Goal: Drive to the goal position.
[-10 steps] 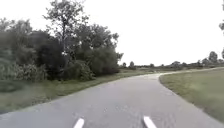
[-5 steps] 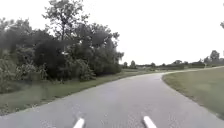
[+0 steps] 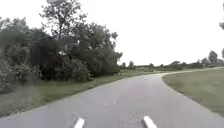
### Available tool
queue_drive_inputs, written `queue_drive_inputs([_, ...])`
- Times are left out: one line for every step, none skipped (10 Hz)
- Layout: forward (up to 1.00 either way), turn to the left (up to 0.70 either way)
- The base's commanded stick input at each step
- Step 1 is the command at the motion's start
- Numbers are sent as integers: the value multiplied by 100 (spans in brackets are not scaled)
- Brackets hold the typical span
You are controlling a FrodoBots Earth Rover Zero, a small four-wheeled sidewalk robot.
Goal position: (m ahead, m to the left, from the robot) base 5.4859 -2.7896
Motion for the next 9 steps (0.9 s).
queue_drive_inputs([50,0])
queue_drive_inputs([50,0])
queue_drive_inputs([50,0])
queue_drive_inputs([50,0])
queue_drive_inputs([50,0])
queue_drive_inputs([50,0])
queue_drive_inputs([50,0])
queue_drive_inputs([50,-4])
queue_drive_inputs([50,-49])
